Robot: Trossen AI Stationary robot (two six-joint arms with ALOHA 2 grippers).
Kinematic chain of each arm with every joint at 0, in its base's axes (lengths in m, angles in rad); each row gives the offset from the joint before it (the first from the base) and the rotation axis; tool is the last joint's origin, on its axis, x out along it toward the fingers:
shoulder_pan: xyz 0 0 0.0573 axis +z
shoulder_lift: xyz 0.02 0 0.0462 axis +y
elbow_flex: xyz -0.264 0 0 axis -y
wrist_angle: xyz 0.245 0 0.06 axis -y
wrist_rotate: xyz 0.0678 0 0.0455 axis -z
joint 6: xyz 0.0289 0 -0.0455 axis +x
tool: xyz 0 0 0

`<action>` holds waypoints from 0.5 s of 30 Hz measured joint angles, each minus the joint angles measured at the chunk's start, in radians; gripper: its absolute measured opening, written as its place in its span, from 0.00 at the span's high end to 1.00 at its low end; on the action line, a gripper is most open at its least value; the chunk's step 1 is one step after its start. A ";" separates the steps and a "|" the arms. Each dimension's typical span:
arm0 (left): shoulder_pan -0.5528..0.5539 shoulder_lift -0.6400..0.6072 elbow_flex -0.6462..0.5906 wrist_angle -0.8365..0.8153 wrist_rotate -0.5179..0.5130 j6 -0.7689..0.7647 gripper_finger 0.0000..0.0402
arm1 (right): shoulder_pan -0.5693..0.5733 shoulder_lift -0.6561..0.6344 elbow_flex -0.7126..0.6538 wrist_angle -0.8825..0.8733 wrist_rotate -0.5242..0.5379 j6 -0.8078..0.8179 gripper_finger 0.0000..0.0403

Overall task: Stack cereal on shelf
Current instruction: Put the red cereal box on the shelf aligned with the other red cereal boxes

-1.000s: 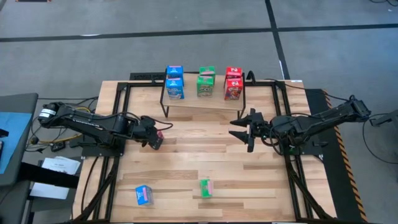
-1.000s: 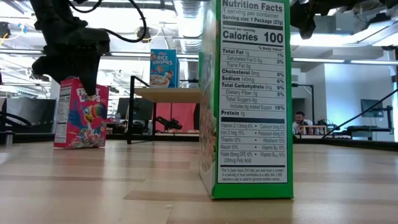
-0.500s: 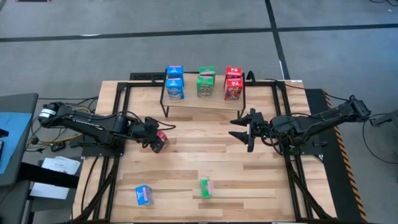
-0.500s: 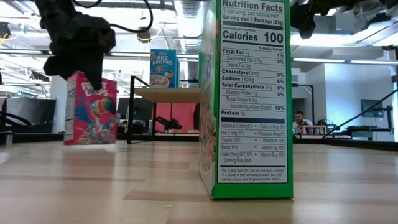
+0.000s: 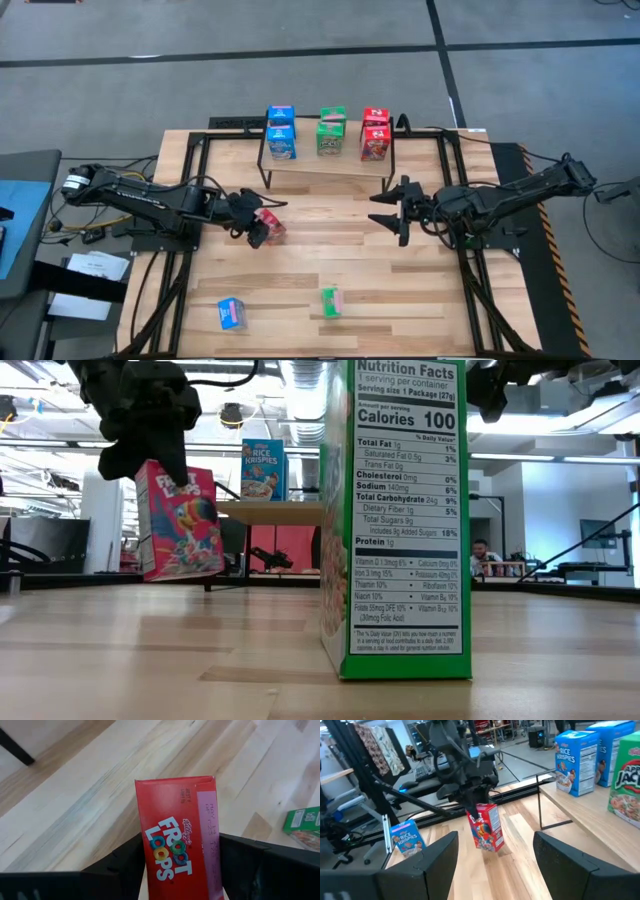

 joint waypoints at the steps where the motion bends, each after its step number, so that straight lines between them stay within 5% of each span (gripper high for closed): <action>1: 0.000 0.000 0.000 -0.002 0.000 0.000 0.52 | 0.000 0.004 0.000 0.002 -0.005 -0.010 0.30; 10: 0.000 0.000 0.000 0.006 0.000 0.014 0.52 | 0.000 0.020 0.000 -0.026 -0.016 -0.078 0.25; 15: 0.000 0.000 0.000 0.083 0.009 0.087 0.52 | -0.006 0.039 0.000 -0.018 0.096 -0.045 0.20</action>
